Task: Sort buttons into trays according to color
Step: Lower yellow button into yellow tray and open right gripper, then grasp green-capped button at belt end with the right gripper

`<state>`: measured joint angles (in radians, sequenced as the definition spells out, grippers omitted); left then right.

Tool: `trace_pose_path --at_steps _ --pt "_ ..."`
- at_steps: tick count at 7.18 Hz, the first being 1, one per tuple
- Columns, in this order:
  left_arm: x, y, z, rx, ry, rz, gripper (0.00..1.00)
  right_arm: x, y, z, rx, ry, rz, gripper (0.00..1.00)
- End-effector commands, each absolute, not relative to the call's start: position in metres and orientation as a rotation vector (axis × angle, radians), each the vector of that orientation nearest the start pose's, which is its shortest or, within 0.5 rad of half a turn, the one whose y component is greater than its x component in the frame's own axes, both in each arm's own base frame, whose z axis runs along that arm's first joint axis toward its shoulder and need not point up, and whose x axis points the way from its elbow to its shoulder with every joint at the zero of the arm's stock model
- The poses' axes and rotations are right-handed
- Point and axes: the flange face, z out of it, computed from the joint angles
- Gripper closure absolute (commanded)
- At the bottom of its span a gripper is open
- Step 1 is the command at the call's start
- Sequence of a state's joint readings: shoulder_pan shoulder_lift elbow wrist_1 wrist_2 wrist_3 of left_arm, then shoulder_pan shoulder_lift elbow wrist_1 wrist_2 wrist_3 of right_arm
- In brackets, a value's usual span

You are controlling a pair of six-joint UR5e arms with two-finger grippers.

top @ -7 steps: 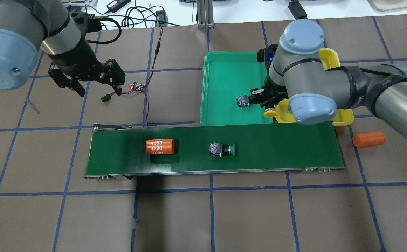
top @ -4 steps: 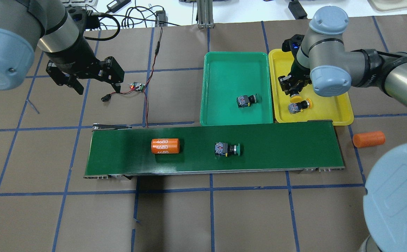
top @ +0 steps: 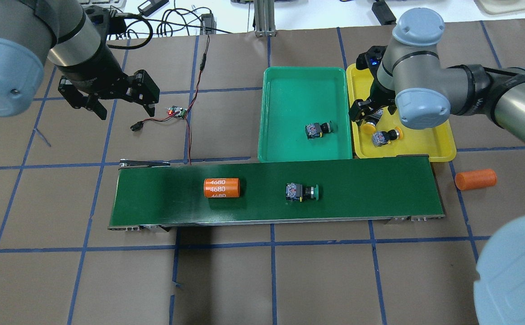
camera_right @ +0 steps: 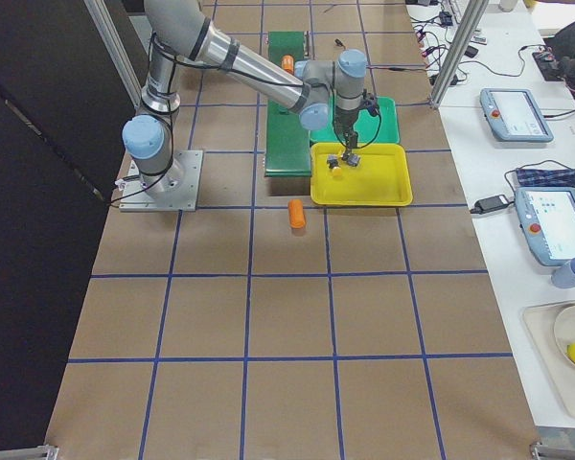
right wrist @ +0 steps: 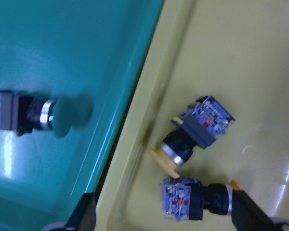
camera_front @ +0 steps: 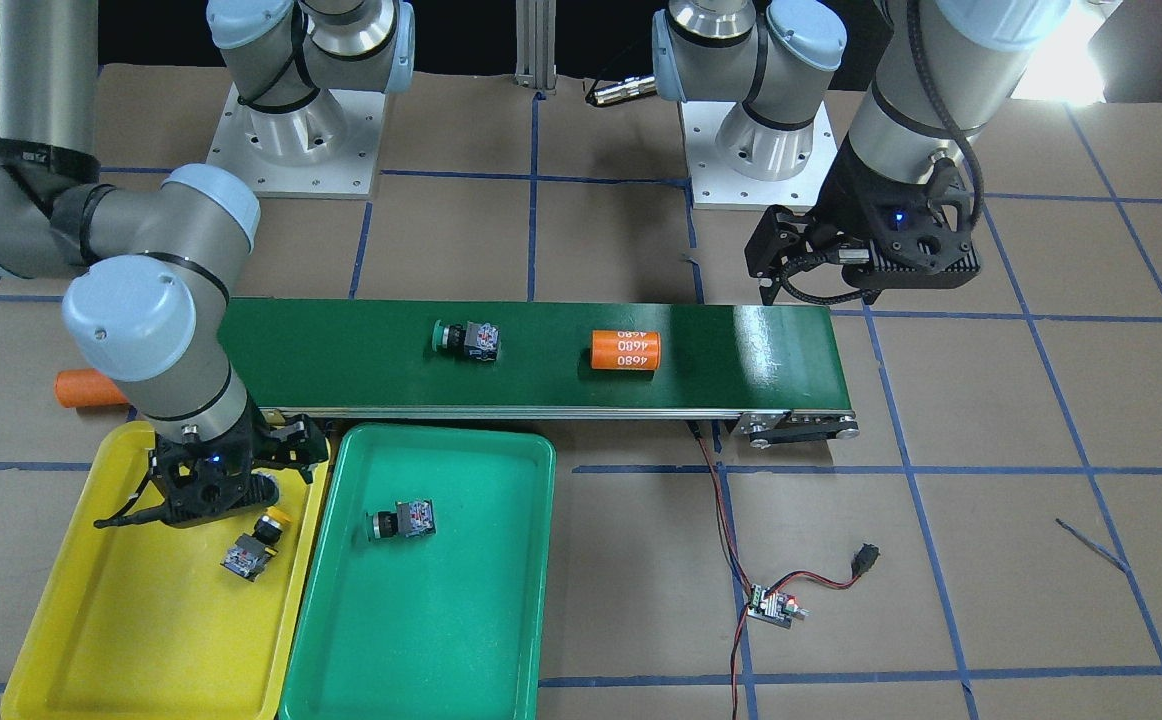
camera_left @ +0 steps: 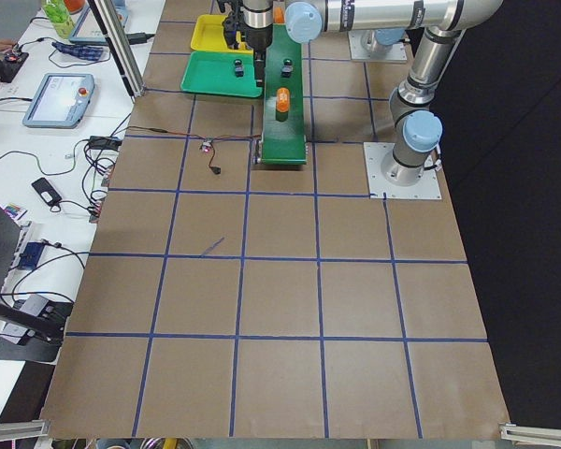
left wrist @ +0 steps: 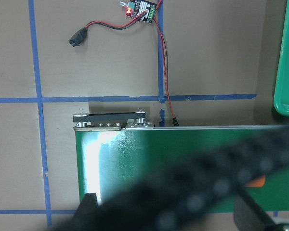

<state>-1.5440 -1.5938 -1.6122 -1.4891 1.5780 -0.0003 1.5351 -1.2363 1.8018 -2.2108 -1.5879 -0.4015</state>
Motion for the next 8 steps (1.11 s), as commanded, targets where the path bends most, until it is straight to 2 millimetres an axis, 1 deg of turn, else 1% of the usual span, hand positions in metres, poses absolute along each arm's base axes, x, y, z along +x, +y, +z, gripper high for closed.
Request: trace_pose_path --at_steps 1,2,3,4,6,7,8 --pt "-0.119 -0.506 0.469 -0.053 3.156 -0.046 0.0 0.13 -0.493 0.283 -1.046 2.988 -0.126 0.0" --pt "-0.12 -0.505 0.469 -0.05 3.159 -0.046 0.0 0.14 -0.465 0.276 -1.229 2.902 -0.102 0.0" --pt "-0.12 -0.504 0.471 -0.05 3.159 -0.054 0.0 0.145 -0.448 0.279 -1.438 2.811 -0.108 0.0" --pt "-0.121 -0.504 0.473 -0.05 3.16 -0.061 0.0 0.148 -0.44 0.282 -1.648 2.7 -0.115 0.0" --pt "-0.122 -0.501 0.476 -0.048 3.16 -0.071 0.0 0.15 -0.429 0.27 -1.857 2.55 -0.076 0.0" --pt "-0.122 -0.5 0.477 -0.048 3.16 -0.073 0.0 0.151 -0.425 0.266 -1.879 2.525 -0.066 0.0" --pt "-0.122 -0.5 0.477 -0.048 3.16 -0.073 0.0 0.152 -0.426 0.264 -1.882 2.517 -0.063 0.0"
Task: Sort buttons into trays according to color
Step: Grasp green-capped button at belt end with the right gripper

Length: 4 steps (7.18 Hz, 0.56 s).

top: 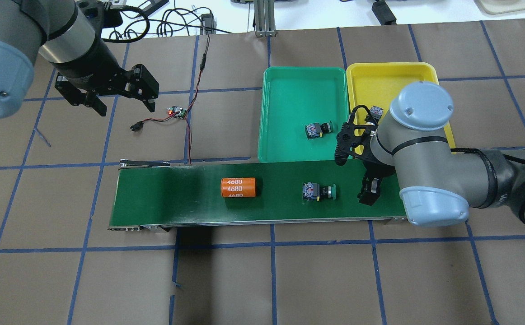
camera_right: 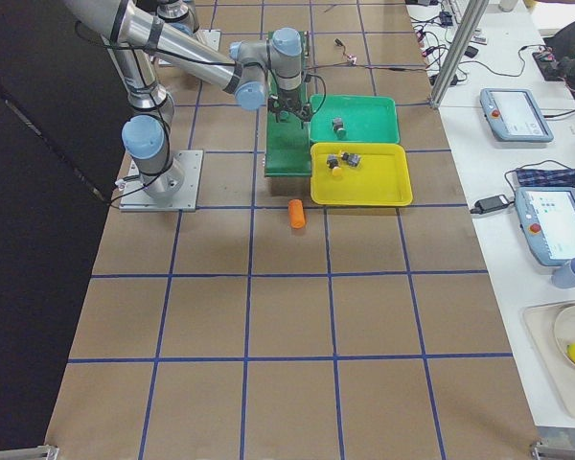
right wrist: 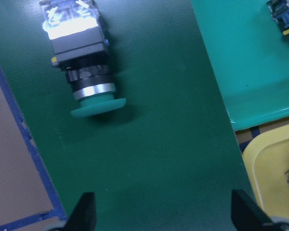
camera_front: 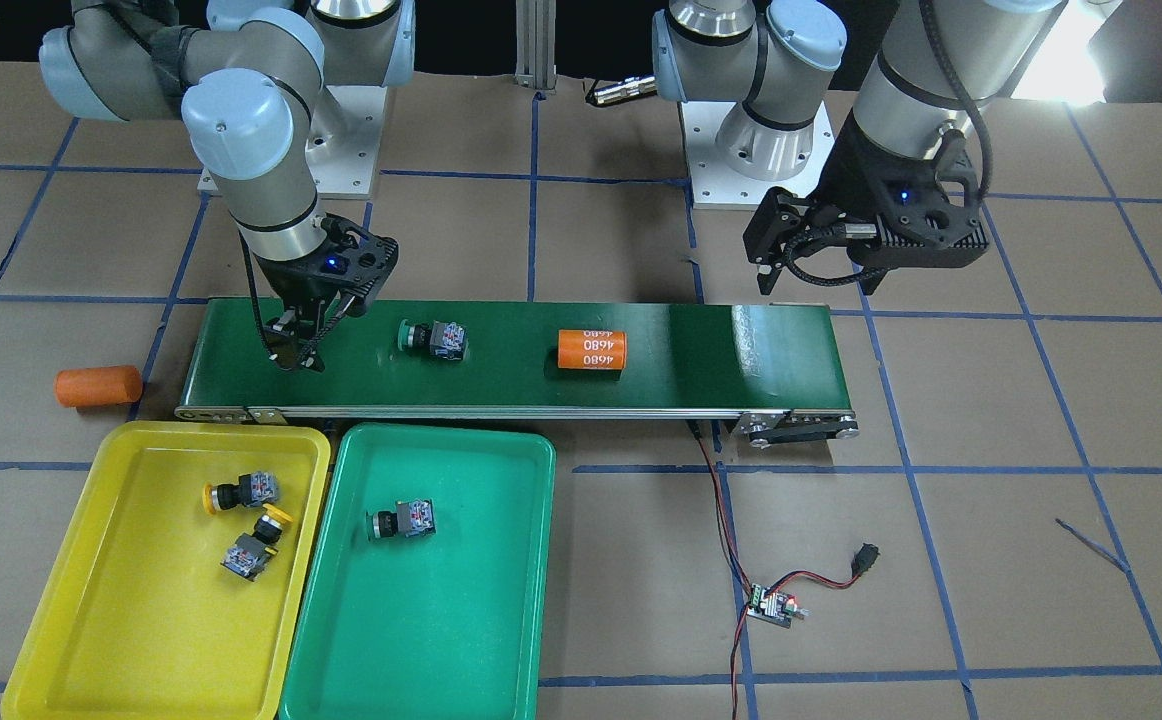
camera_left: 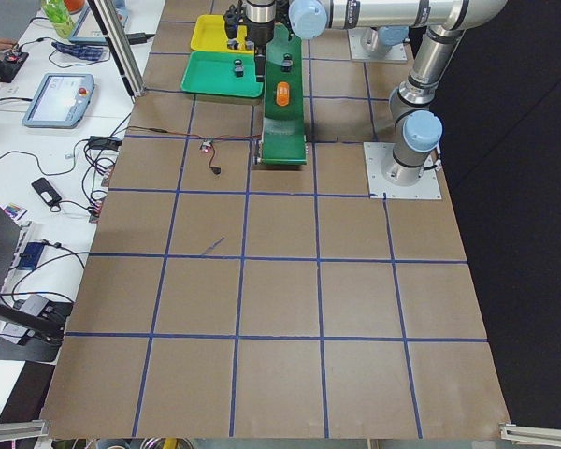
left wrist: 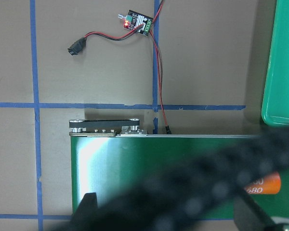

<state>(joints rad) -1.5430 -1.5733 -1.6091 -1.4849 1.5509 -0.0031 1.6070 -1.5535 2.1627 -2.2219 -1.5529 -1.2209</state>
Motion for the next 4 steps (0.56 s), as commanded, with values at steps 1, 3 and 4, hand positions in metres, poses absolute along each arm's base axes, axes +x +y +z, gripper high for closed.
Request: trace_pose_path --at_steps 1,3,4 --pt "-0.122 -0.5 0.477 -0.048 3.16 -0.073 0.0 0.164 -0.422 0.263 -1.888 2.472 -0.089 0.0" --pt "-0.122 -0.5 0.477 -0.048 3.16 -0.073 0.0 0.216 -0.4 0.262 -2.0 2.338 -0.106 0.0" --pt "-0.122 -0.5 0.477 -0.048 3.16 -0.073 0.0 0.218 -0.402 0.259 -2.0 2.337 -0.107 0.0"
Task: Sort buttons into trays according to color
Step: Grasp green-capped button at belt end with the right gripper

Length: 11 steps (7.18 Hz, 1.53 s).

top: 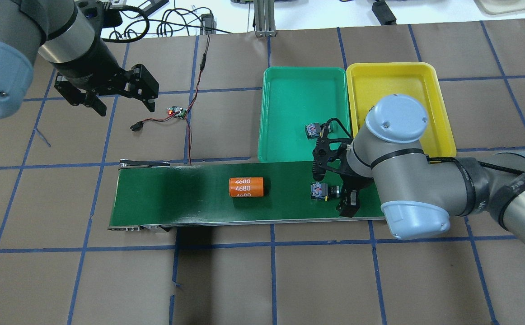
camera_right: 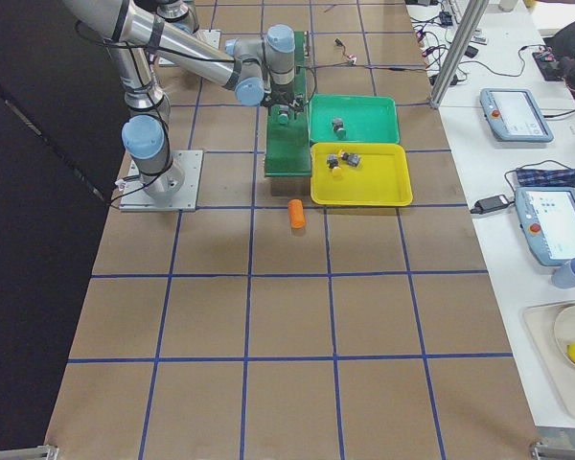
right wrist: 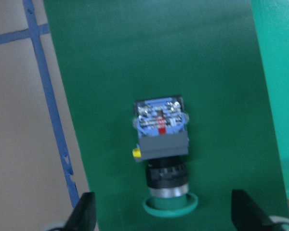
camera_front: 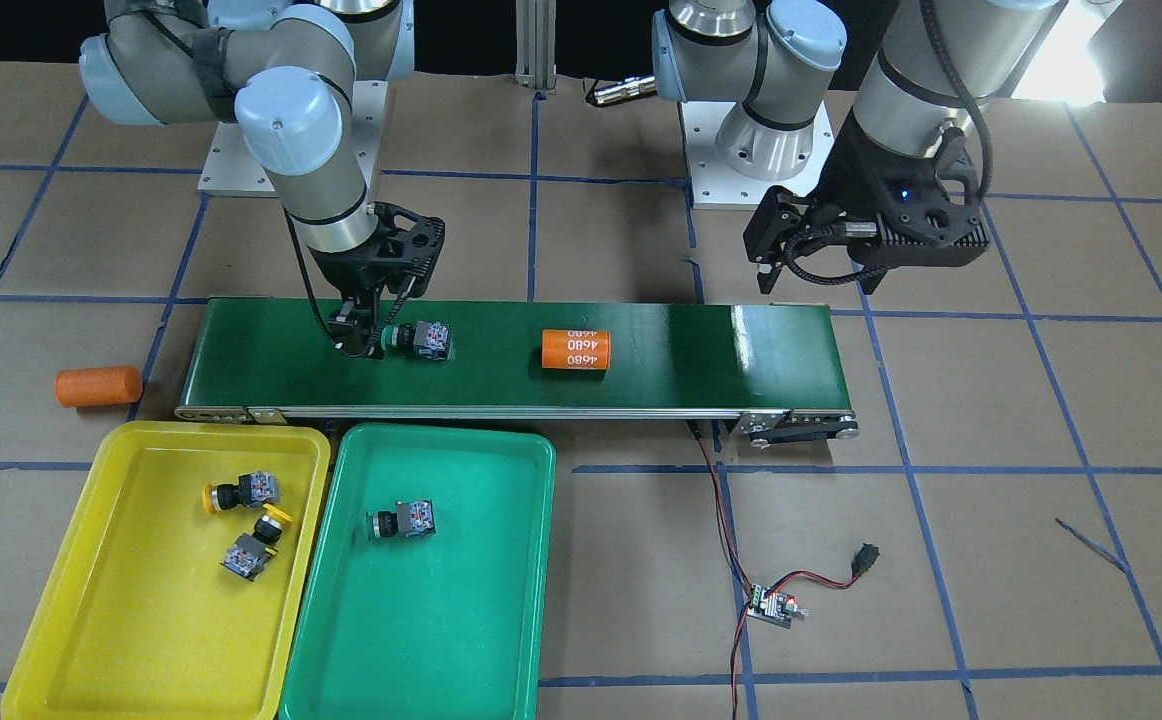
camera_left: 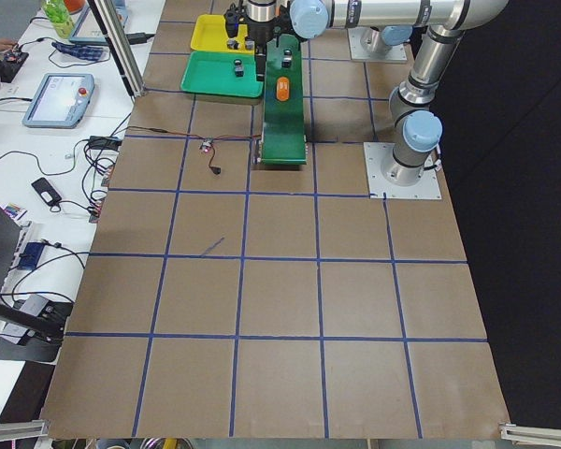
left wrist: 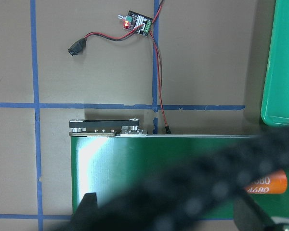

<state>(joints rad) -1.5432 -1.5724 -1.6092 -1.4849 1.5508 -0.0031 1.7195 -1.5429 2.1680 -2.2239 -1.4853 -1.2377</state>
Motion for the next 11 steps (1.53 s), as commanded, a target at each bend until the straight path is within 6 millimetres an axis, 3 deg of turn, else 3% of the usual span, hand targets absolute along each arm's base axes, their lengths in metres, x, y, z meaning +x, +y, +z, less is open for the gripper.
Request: trace_pose_path --at_steps 1,3,4,5,8,10,11 --pt "-0.122 -0.5 0.477 -0.048 3.16 -0.073 0.0 0.218 -0.406 0.252 -2.002 2.339 -0.112 0.0" --pt "-0.121 -0.501 0.476 -0.048 3.158 -0.071 0.0 0.22 -0.416 0.246 -2.016 2.352 -0.159 0.0" --pt "-0.122 -0.501 0.476 -0.048 3.16 -0.071 0.0 0.221 -0.416 0.245 -2.013 2.352 -0.164 0.39" --pt "-0.122 -0.501 0.476 -0.048 3.16 -0.071 0.0 0.221 -0.417 0.245 -2.017 2.349 -0.164 0.58" --pt "-0.121 -0.501 0.477 -0.05 3.158 -0.073 0.0 0.223 -0.429 0.258 -2.01 2.376 -0.214 0.86" --pt "-0.121 -0.501 0.477 -0.05 3.158 -0.073 0.0 0.23 -0.469 0.281 -1.997 2.416 -0.293 0.92" --pt "-0.118 -0.504 0.474 -0.05 3.159 -0.076 0.0 0.242 -0.512 0.286 -1.977 2.434 -0.322 0.92"
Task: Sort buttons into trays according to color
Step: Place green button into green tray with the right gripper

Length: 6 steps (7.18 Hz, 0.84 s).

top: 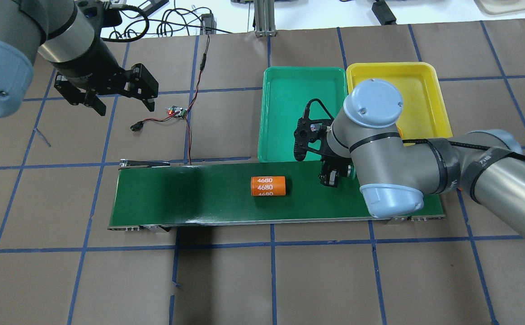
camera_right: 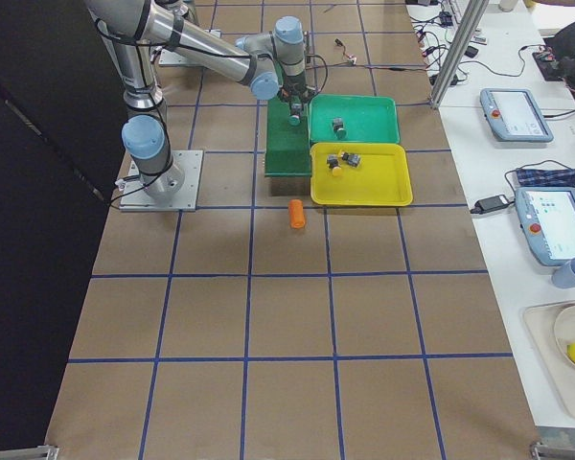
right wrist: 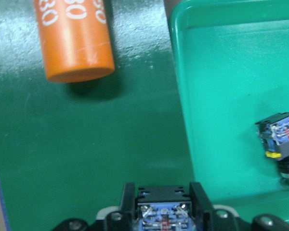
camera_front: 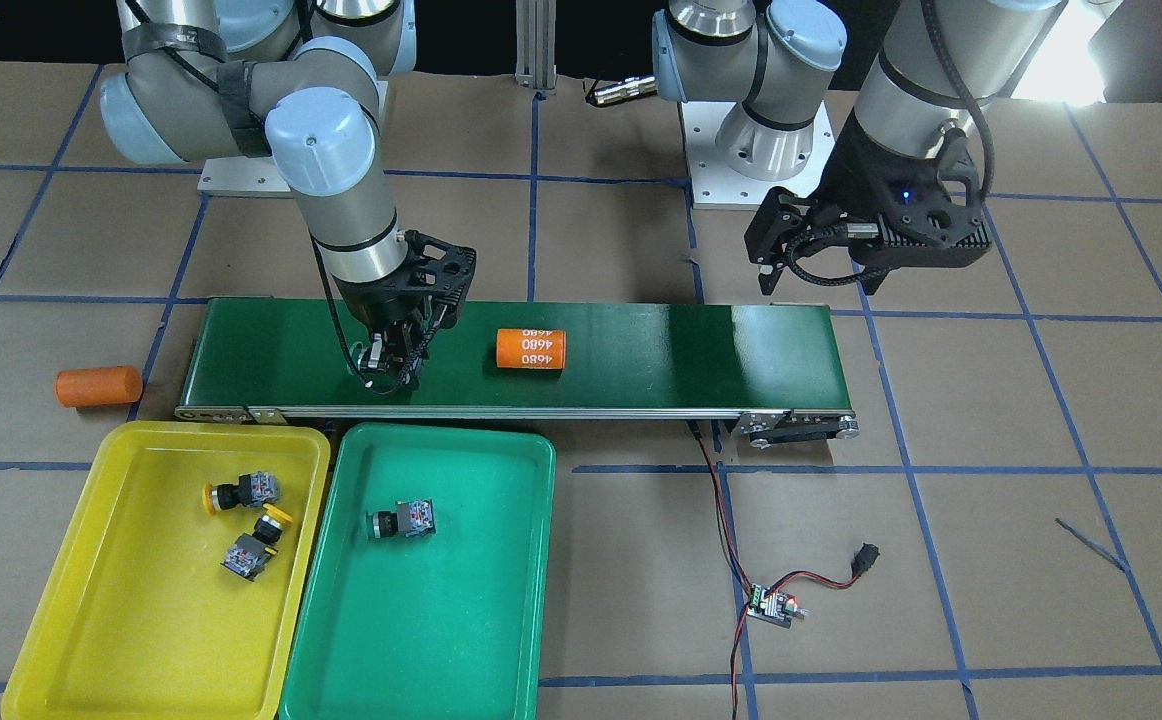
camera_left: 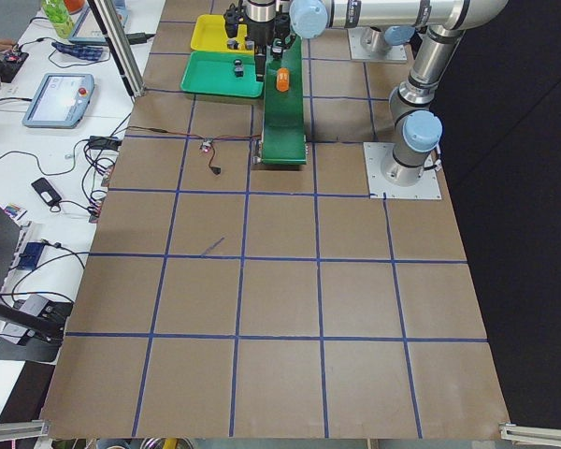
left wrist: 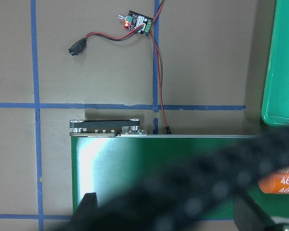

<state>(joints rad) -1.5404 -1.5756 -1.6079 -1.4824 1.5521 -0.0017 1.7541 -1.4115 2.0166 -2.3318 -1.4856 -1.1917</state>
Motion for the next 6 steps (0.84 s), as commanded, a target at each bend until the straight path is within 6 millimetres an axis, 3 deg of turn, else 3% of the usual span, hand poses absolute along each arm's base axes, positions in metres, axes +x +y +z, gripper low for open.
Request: trace_pose_path --at_steps 1,2,3,4,6 --pt "-0.114 -0.514 0.461 -0.067 3.16 -0.049 0.0 0.247 -0.55 0.277 -1.973 2.439 -0.23 0.92" --pt "-0.113 -0.512 0.467 -0.072 3.156 -0.066 0.0 0.248 -0.57 0.278 -1.954 2.428 -0.134 0.89" --pt "-0.112 -0.512 0.467 -0.074 3.159 -0.064 0.0 0.248 -0.583 0.271 -1.948 2.427 -0.113 0.55" --pt "-0.111 -0.515 0.466 -0.077 3.162 -0.064 0.0 0.246 -0.582 0.265 -1.942 2.423 -0.089 0.01" --pt "-0.111 -0.518 0.487 -0.074 3.153 -0.109 0.0 0.245 -0.582 0.269 -1.945 2.423 -0.096 0.0"
